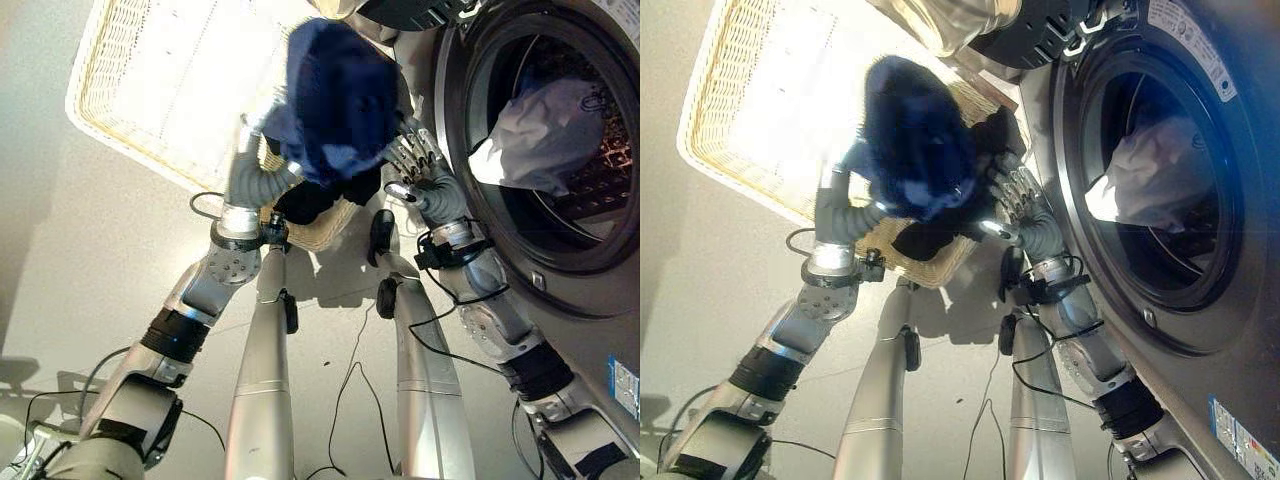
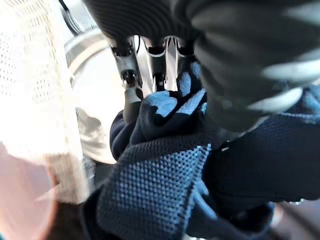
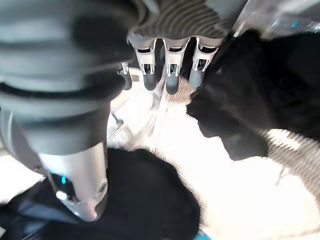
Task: Put the clothes into the washing machine.
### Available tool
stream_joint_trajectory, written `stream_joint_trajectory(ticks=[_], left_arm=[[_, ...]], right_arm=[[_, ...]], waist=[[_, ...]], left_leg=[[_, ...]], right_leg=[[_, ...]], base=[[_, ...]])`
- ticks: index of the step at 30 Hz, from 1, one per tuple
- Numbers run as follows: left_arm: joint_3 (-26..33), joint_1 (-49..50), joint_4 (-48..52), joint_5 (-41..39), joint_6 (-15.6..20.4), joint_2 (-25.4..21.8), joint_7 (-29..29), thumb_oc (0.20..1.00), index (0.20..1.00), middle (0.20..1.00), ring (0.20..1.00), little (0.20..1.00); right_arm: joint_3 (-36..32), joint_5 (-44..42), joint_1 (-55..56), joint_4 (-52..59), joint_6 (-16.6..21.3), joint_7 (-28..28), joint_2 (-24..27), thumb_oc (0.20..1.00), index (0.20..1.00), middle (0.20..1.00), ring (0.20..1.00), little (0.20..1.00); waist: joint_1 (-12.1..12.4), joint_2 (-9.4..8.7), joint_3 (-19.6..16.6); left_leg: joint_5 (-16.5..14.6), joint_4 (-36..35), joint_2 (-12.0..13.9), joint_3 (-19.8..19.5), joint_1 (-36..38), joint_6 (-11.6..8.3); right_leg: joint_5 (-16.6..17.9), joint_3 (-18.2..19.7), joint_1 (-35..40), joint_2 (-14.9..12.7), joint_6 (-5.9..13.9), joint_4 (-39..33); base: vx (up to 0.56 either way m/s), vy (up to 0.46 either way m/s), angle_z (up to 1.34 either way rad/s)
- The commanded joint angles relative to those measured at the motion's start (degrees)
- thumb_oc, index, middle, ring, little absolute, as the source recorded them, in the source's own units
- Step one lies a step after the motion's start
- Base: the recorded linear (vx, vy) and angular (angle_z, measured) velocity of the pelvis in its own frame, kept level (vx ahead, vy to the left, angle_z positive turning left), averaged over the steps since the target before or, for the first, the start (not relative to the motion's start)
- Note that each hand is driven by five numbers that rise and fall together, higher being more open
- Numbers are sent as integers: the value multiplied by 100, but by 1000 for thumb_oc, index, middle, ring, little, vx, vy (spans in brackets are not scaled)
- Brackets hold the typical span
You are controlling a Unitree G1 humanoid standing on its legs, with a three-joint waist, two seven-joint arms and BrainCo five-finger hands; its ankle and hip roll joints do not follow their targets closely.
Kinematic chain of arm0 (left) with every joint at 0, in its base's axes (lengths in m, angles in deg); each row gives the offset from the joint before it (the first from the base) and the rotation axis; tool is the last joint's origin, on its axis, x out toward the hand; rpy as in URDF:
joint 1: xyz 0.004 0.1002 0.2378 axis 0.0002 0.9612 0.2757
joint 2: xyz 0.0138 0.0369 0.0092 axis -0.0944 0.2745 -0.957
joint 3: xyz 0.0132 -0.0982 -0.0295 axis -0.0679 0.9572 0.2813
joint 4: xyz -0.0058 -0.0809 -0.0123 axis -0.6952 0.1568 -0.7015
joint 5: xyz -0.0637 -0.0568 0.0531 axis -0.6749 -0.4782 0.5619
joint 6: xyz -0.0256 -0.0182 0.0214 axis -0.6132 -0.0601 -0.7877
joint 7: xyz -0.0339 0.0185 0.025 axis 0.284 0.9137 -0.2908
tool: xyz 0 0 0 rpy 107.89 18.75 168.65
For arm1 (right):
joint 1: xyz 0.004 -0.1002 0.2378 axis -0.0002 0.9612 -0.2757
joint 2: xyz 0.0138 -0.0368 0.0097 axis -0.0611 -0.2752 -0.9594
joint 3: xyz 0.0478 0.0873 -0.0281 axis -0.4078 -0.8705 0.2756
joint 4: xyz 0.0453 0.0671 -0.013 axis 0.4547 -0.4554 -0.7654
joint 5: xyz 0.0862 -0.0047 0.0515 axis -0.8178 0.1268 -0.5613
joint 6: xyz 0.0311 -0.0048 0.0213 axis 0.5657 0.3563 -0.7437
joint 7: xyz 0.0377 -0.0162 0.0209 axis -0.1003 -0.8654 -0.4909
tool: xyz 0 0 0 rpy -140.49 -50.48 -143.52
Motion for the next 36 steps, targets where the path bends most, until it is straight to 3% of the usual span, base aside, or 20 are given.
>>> stream_joint_trajectory(ticks=[1, 8, 16, 18, 26, 36], left_arm=[[-107, -322, 537, 399, 84, -77, -197, 200, 200, 200, 200, 200], [-569, -663, 577, 769, -151, -352, -585, 200, 200, 200, 200, 200], [-972, -949, 509, 948, -402, -571, -563, 200, 200, 200, 200, 200], [-1023, -982, 517, 945, -376, -611, -509, 200, 200, 200, 200, 200], [-1106, -1040, 626, 1184, -345, -536, -249, 200, 200, 200, 200, 200], [-1097, -1004, 738, 1422, -572, -429, 165, 200, 200, 200, 200, 200]], right_arm=[[37, -980, -116, 622, -53, 691, 73, 1000, 1000, 1000, 1000, 1000], [226, -1802, -406, 685, -144, 1045, 76, 1000, 1000, 1000, 1000, 1000], [332, -2262, -616, 783, -175, 1245, 78, 1000, 1000, 1000, 1000, 1000], [383, -2254, -655, 800, -241, 1207, 114, 200, 200, 200, 200, 200], [570, -2089, -740, 748, -587, 1103, 132, 200, 200, 200, 200, 200], [693, -2069, -789, 704, -717, 1019, 128, 200, 200, 200, 200, 200]], waist=[[-72, 120, -111], [-40, 136, -111], [-43, 128, -111], [-37, 134, -111], [-29, 110, -111], [-17, 102, -111]], left_leg=[[-764, 683, -303, 84, -43, 65], [-730, 653, -283, 60, -53, 49], [-719, 649, -266, 51, -79, 34], [-709, 639, -258, 52, -84, 28], [-698, 614, -267, 37, -85, 22], [-688, 626, -291, 16, -103, 16]], right_leg=[[1056, -339, 593, 173, 688, -1549], [1122, -381, 587, 120, 720, -1604], [1165, -407, 562, 91, 740, -1627], [1171, -410, 560, 84, 744, -1632], [1187, -421, 564, 84, 738, -1670], [1193, -424, 554, 101, 737, -1667]], base=[[0, 0, 0], [0, 0, 0], [0, 0, 0], [0, 0, 0], [0, 0, 0], [0, 0, 0]])
